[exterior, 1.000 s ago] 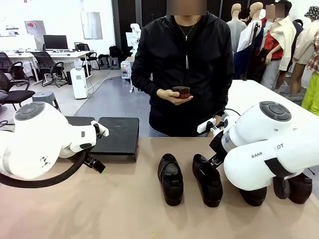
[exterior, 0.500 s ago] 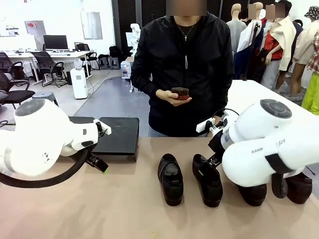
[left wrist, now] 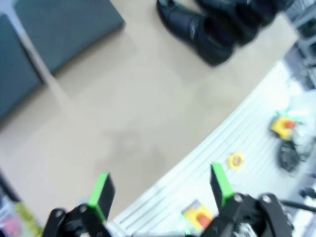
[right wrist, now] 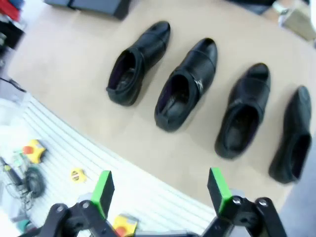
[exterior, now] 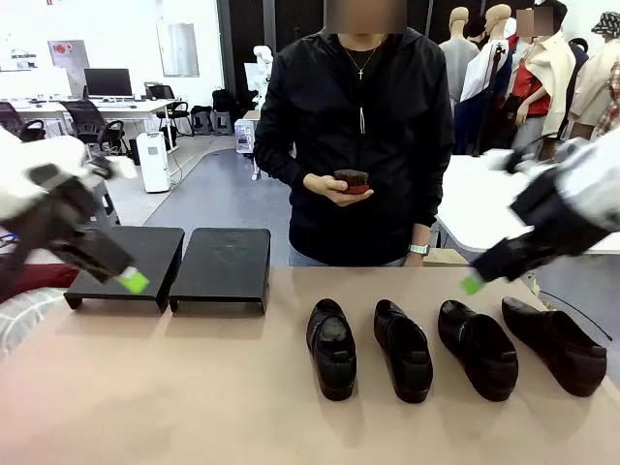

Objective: Organize the shoes by placing them on the stand.
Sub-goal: Pick up one Shoe and place it in the middle of the table.

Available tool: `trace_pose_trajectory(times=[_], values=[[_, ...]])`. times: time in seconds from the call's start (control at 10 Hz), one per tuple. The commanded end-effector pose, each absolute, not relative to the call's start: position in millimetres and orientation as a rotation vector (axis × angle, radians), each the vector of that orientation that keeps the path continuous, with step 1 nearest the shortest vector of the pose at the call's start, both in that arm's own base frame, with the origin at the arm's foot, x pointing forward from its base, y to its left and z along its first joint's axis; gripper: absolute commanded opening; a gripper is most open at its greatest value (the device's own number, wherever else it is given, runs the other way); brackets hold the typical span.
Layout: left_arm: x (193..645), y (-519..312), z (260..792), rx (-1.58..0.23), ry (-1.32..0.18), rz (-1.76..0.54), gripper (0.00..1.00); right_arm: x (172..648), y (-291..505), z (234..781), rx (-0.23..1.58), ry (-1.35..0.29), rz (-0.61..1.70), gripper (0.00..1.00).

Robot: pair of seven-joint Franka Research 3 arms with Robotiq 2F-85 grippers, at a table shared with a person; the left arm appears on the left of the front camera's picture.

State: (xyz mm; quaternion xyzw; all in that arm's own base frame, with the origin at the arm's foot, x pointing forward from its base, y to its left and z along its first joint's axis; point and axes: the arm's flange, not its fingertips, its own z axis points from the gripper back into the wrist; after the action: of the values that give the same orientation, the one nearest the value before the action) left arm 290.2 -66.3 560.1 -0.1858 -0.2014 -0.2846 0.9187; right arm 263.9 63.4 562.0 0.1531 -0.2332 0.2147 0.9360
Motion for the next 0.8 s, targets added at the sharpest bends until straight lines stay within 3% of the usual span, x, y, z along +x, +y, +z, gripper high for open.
trace_pose_trajectory(times=[0.0, 0.3, 0.4, 0.5, 0.7], values=[[269.5, -9.3, 557.3, -0.539, -0.371, -0.655, 1.00, 203.3, -6.8, 542.9, 0.403, -0.522, 0.341, 1.00], [255.6, 31.4, 531.3, -0.598, -0.371, -0.581, 1.00, 189.4, -66.2, 522.0, 0.459, -0.601, 0.117, 1.00], [266.0, 27.2, 524.8, -0.537, -0.402, -0.521, 1.00, 197.8, -42.9, 589.1, 0.441, -0.553, 0.250, 1.00], [252.4, 37.6, 551.6, -0.583, -0.379, -0.599, 1.00, 197.8, -42.9, 589.1, 0.441, -0.553, 0.250, 1.00], [252.4, 37.6, 551.6, -0.583, -0.379, -0.599, 1.00, 197.8, -42.9, 589.1, 0.441, -0.553, 0.250, 1.00]])
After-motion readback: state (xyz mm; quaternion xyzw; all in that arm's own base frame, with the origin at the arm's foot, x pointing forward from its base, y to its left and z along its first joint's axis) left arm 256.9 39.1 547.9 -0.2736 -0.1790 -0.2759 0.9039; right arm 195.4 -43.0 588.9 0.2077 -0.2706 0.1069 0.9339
